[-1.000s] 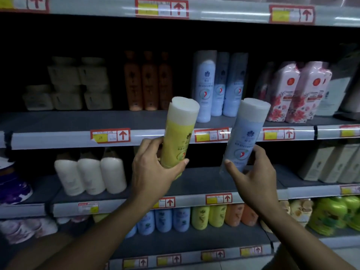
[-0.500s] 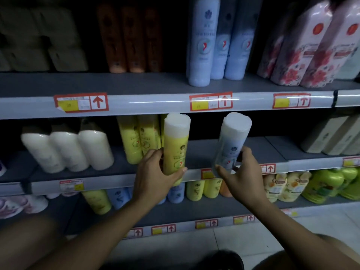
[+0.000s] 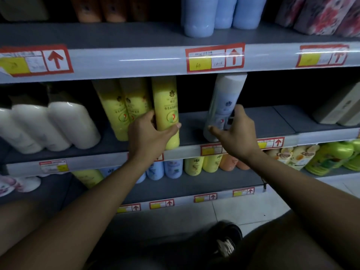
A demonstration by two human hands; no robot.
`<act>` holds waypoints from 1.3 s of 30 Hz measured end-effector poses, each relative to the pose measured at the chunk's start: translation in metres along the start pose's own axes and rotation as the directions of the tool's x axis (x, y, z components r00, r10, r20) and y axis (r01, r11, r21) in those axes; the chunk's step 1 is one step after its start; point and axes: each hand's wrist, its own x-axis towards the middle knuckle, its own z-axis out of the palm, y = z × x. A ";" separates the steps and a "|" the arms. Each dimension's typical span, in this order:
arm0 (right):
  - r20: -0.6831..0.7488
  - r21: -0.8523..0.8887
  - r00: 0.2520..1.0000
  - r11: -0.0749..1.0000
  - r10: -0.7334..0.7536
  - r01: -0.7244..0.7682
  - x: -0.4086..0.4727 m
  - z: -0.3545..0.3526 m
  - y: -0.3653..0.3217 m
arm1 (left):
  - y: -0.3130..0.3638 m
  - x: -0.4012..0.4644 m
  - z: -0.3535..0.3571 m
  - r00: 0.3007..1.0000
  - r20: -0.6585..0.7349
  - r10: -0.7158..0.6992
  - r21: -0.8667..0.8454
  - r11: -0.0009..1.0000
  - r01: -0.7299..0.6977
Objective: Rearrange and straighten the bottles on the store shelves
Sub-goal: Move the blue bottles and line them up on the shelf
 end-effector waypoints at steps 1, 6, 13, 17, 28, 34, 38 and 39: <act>0.009 0.000 1.000 1.000 0.003 -0.003 0.003 0.002 0.000 | -0.001 0.002 0.002 0.999 -0.032 -0.010 -0.007 1.000 0.010; -0.006 0.021 0.998 0.998 0.062 -0.062 0.010 0.020 0.002 | -0.007 -0.001 0.016 0.988 -0.139 -0.075 -0.034 0.997 0.071; -0.020 0.034 0.998 0.998 0.053 -0.052 0.017 0.033 0.005 | -0.020 -0.018 0.036 0.946 -0.322 -0.031 -0.062 0.998 0.011; 0.004 0.027 0.999 0.999 0.038 -0.038 0.017 0.034 0.009 | -0.027 -0.024 0.040 0.930 -0.368 -0.019 -0.055 0.998 -0.002; 0.029 -0.094 0.985 0.982 0.170 -0.167 0.035 0.032 0.003 | -0.029 -0.020 0.044 0.938 -0.337 -0.083 -0.092 0.994 0.055; 0.012 -0.068 0.987 0.984 0.163 -0.162 0.051 0.041 0.005 | -0.030 -0.008 0.045 0.935 -0.316 -0.160 -0.115 0.985 0.129; -0.007 -0.060 0.988 0.986 0.155 -0.155 0.059 0.047 0.009 | -0.028 -0.005 0.048 0.933 -0.328 -0.150 -0.065 0.989 0.137; -0.012 -0.054 0.988 0.987 0.153 -0.153 0.061 0.048 0.010 | -0.027 -0.005 0.049 0.930 -0.335 -0.148 -0.056 0.989 0.137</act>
